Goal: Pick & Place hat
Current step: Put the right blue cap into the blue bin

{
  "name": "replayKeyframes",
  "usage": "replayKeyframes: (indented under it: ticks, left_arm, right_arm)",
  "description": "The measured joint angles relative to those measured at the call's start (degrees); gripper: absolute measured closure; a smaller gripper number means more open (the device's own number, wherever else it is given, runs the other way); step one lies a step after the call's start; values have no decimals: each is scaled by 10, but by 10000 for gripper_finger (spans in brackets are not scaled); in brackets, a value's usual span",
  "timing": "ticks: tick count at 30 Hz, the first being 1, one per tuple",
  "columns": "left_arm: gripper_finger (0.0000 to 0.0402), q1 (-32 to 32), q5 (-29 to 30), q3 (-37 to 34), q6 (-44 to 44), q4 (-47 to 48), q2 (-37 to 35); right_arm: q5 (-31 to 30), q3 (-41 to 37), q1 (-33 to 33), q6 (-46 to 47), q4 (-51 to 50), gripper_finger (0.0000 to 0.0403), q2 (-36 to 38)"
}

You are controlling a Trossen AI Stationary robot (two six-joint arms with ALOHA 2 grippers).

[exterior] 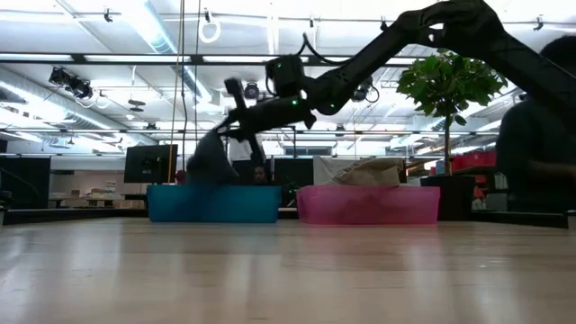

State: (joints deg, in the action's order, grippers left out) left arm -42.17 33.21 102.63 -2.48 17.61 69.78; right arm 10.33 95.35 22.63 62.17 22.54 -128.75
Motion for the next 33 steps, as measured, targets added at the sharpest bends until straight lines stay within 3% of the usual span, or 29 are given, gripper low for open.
replayKeyframes:
  ticks: [4, 13, 26, 33]
  left_arm:
    - [209, -9, 0, 0, 0, 0, -4]
    - [209, -24, 0, 0, -2, 0, -8]
    - [209, -24, 0, 0, -29, 7, -9]
    - [209, -24, 0, 0, -39, 7, -9]
  right_arm:
    - [4, 0, 1, -21, -84, 403, 0]
    - [1, 0, 4, 4, -123, 397, 11]
    - [-64, 0, 6, -152, -374, 399, 76]
    - [-3, -1, 14, -178, -336, 373, 79]
